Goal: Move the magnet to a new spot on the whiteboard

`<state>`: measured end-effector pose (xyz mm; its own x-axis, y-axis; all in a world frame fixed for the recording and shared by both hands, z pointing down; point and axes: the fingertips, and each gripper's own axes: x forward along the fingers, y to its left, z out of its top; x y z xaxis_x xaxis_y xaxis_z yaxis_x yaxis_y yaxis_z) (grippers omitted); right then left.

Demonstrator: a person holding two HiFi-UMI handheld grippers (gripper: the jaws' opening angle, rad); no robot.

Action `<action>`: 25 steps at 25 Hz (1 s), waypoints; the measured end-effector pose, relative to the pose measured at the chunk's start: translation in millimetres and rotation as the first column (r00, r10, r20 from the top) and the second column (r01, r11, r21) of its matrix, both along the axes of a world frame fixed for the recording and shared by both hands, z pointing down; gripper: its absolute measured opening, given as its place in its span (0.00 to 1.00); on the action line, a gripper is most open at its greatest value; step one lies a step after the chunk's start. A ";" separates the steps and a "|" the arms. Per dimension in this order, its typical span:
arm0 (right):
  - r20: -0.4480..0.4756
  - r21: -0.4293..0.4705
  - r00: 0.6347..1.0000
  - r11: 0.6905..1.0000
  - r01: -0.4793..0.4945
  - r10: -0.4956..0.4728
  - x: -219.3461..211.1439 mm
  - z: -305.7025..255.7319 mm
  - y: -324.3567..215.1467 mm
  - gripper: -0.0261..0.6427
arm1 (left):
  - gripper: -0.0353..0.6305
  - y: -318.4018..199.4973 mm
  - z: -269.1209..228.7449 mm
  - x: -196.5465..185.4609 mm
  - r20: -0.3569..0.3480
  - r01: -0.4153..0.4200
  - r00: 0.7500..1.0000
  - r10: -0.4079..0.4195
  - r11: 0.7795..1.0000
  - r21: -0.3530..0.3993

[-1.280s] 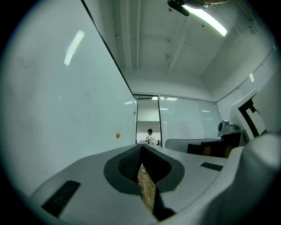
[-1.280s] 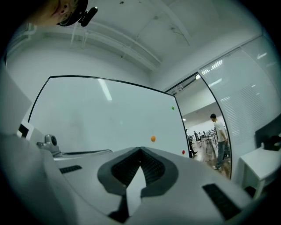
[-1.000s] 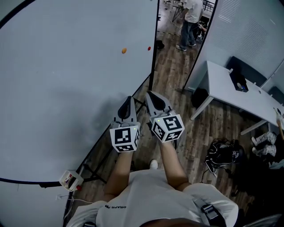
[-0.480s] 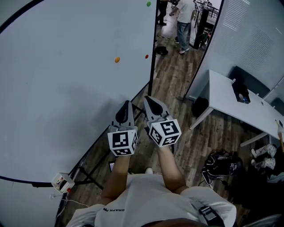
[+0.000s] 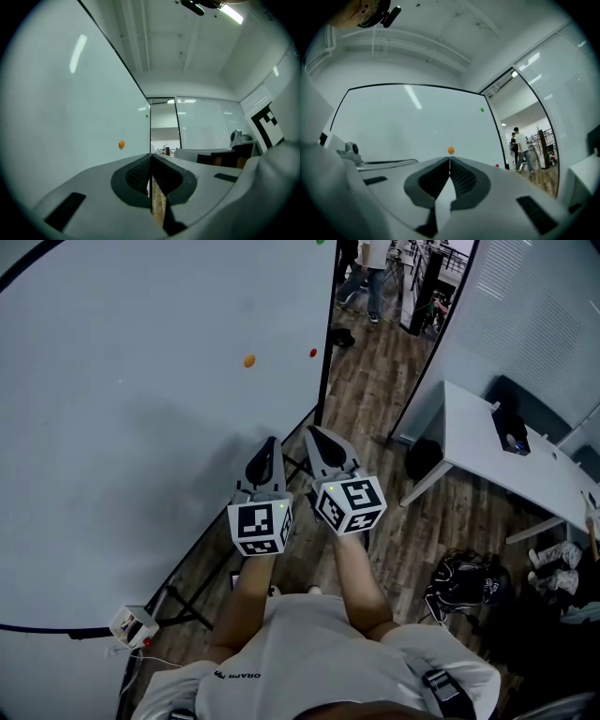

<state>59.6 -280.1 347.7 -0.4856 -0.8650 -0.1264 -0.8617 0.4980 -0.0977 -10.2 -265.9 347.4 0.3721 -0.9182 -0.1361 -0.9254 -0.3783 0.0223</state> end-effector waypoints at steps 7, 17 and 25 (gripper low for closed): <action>-0.019 0.008 1.000 1.000 0.013 -0.013 -3.2 -6.7 -25.3 0.06 | 0.06 -19.0 -10.1 -3.6 0.000 0.002 1.000 -0.002 1.000 0.031; 0.007 0.001 0.996 0.996 0.087 -0.087 -15.9 -7.3 -56.6 0.06 | 0.06 -34.5 -2.3 -13.8 0.005 0.022 1.000 -0.023 0.999 0.025; -0.012 0.001 0.992 0.992 0.123 -0.123 -36.3 -1.6 -77.6 0.06 | 0.06 -39.7 1.9 -26.8 -0.024 0.037 0.999 -0.036 0.999 0.016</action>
<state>23.2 -357.6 346.2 -0.5895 -0.7986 -0.1212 -0.7952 0.6002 -0.0865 -37.0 -305.6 349.3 0.3347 -0.9287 -0.1595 -0.9379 -0.3447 0.0390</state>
